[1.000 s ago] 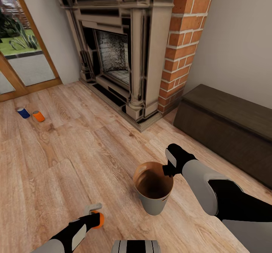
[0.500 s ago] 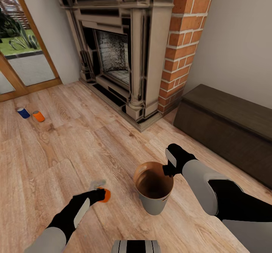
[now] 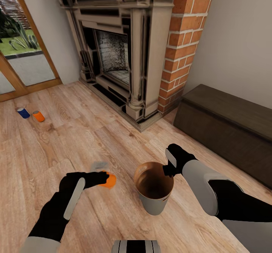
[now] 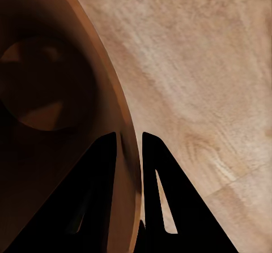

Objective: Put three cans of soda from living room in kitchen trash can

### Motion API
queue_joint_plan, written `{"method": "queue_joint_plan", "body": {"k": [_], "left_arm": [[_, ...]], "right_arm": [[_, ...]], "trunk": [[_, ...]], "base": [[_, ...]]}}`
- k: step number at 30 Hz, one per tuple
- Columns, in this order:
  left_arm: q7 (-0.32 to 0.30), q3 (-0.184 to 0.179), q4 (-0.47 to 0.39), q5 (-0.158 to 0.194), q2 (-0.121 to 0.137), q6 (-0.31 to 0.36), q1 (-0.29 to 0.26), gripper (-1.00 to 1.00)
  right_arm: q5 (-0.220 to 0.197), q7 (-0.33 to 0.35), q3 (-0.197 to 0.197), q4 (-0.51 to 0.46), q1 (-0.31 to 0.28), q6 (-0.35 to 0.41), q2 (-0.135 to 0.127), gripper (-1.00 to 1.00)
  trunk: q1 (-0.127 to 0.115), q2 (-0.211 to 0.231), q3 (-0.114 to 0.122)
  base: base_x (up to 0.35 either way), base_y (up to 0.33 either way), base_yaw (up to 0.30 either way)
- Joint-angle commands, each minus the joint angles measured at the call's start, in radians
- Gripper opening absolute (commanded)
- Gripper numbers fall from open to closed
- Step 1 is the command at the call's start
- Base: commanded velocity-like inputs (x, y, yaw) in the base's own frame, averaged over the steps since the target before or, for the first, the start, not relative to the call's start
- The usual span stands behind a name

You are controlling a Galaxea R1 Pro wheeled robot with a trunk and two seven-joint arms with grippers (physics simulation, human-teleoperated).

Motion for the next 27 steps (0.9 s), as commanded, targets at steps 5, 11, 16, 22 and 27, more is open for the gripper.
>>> {"method": "queue_joint_plan", "body": {"k": [5, 11, 16, 22, 27], "left_arm": [[0.000, 0.001, -0.108, -0.004, 0.000, 0.083, 0.004, -1.00], [0.000, 0.000, -0.166, 0.008, 0.001, 0.083, 0.005, -1.00], [0.000, 0.000, -0.225, 0.062, 0.006, 0.083, 0.005, -1.00], [0.000, -0.002, -0.242, 0.140, 0.009, 0.083, 0.005, -1.00], [0.000, -0.007, -0.245, 0.296, 0.010, 0.083, 0.005, -1.00]], "right_arm": [[-0.016, -0.003, -0.006, 0.000, 0.000, 0.000, -0.002, -1.00], [-0.016, -0.065, -0.007, 0.001, 0.001, 0.000, -0.004, -1.00], [-0.015, -0.094, -0.008, 0.000, 0.001, 0.000, -0.005, -1.00], [-0.014, -0.101, -0.008, 0.000, 0.001, 0.000, -0.005, -1.00], [-0.015, -0.103, -0.005, 0.000, 0.001, 0.000, -0.001, -1.00]], "trunk": [[0.000, 0.000, 0.000], [0.000, 0.000, 0.000], [0.000, 0.000, 0.000], [0.000, 0.000, 0.000], [0.000, 0.000, 0.000]], "base": [[0.000, 0.000, 0.000], [0.000, 0.000, 0.000], [0.000, 0.000, 0.000], [0.000, 0.000, 0.000], [0.000, 0.000, 0.000]]}}
